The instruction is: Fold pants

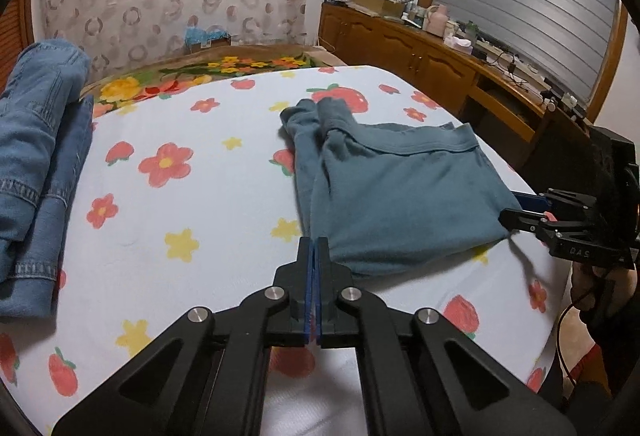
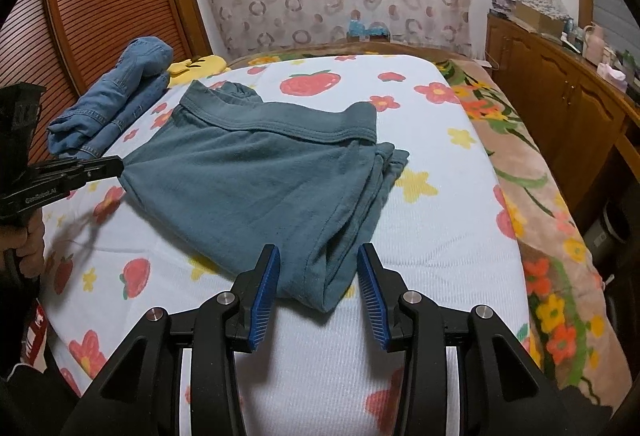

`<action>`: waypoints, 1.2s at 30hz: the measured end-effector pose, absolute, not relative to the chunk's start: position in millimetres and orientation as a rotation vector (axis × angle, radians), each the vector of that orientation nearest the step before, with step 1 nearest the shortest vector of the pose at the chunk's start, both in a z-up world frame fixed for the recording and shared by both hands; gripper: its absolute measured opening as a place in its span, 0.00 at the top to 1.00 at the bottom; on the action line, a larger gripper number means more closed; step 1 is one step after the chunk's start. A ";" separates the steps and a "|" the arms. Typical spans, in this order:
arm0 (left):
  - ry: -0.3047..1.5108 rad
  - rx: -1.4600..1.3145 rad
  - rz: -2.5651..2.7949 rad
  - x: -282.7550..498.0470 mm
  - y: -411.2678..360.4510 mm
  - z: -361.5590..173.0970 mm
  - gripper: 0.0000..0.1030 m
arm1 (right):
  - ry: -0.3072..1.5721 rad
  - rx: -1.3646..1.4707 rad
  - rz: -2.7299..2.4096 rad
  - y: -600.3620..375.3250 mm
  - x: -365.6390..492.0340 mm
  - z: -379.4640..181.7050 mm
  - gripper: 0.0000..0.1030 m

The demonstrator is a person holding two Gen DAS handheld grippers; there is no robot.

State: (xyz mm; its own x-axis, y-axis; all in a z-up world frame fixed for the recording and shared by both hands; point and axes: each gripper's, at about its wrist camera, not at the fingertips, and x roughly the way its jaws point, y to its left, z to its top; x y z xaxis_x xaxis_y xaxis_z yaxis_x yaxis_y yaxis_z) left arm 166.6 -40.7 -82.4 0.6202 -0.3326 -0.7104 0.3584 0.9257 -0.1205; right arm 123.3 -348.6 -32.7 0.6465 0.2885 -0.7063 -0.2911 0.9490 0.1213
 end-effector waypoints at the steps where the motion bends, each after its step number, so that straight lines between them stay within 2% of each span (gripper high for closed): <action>1: 0.804 0.041 -0.391 167.0 -42.0 -80.1 0.99 | 0.803 -0.004 0.331 -349.0 123.4 -32.6 0.59; 3: 0.798 0.042 -0.396 169.0 -42.6 -75.7 0.98 | 0.802 -0.002 0.335 -349.9 123.5 -32.3 0.59; 6: 0.794 0.051 -0.395 174.4 -44.7 -71.2 0.89 | 0.807 0.008 0.342 -352.3 124.5 -31.4 0.59; 9: 0.788 0.058 -0.414 182.1 -48.8 -67.6 0.67 | 0.817 0.031 0.338 -357.3 127.4 -29.4 0.59; 10: 0.786 0.057 -0.424 184.8 -50.2 -66.8 0.56 | 0.815 0.035 0.336 -358.9 128.5 -28.3 0.59; 12: 0.787 0.071 -0.426 192.0 -54.3 -66.1 0.54 | 0.810 0.040 0.332 -362.1 131.2 -25.8 0.59; 13: 0.791 0.081 -0.422 195.8 -56.5 -66.6 0.46 | 0.808 0.041 0.329 -363.2 132.5 -24.3 0.58; 14: 0.796 0.088 -0.422 200.3 -58.7 -67.4 0.33 | 0.805 0.041 0.326 -364.5 134.2 -22.8 0.57; 16: 0.805 0.078 -0.437 209.1 -61.0 -68.5 0.26 | 0.798 0.042 0.315 -366.6 139.0 -19.5 0.55; 21: 0.853 0.115 -0.448 233.9 -72.6 -70.7 0.24 | 0.810 0.049 0.296 -370.9 156.9 -14.3 0.49; 36: 0.906 0.148 -0.464 286.4 -84.3 -82.9 0.24 | 0.858 0.035 0.280 -369.8 200.8 -21.0 0.48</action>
State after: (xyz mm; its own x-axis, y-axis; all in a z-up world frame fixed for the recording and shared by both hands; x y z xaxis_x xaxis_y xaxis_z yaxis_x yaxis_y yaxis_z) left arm 286.4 -84.3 -82.9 0.5260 -0.3251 -0.7859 0.4476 0.8915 -0.0692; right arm 200.8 -369.8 -21.0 0.6195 0.2580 -0.7414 -0.2297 0.9627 0.1430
